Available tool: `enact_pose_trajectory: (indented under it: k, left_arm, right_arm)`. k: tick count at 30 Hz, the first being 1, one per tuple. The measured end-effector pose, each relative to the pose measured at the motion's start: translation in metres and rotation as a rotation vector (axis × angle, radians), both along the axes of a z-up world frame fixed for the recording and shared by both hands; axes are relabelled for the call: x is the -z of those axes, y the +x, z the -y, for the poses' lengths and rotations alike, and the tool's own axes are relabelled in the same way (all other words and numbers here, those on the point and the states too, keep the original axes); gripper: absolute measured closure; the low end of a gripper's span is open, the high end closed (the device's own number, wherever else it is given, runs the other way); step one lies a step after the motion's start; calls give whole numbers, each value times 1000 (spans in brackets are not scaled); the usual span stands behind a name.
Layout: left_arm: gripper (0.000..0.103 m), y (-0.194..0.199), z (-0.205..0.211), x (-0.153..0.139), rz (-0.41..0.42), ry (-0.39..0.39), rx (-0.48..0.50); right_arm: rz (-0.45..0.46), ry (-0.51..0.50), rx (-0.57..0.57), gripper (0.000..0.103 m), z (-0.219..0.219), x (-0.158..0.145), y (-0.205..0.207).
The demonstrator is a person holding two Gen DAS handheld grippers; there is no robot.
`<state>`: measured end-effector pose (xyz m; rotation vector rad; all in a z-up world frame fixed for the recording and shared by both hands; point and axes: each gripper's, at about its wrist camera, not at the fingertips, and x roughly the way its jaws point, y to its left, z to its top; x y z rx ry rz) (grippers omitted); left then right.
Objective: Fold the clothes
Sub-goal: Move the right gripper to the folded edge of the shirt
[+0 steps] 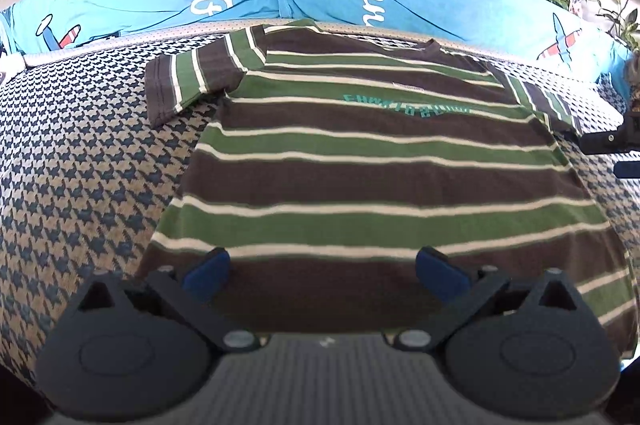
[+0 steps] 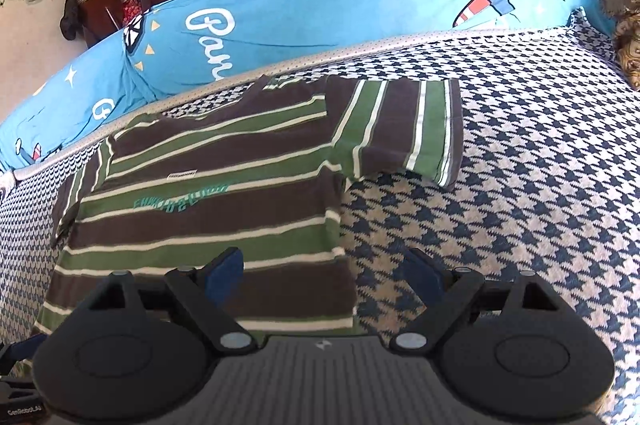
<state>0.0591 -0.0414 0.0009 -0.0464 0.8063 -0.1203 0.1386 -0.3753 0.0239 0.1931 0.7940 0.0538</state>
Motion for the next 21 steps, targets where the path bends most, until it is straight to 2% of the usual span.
enact_pose_trajectory:
  k: [11, 15, 21]
  left_arm:
    - [0, 39, 5, -15, -6, 3, 64]
    - [0, 51, 8, -14, -35, -19, 94]
    - [0, 66, 19, -21, -7, 12, 144]
  right_arm:
    - [33, 16, 141, 16, 53, -6, 47]
    - [32, 40, 191, 23, 71, -2, 59]
    - [29, 113, 258, 28, 94, 3, 73]
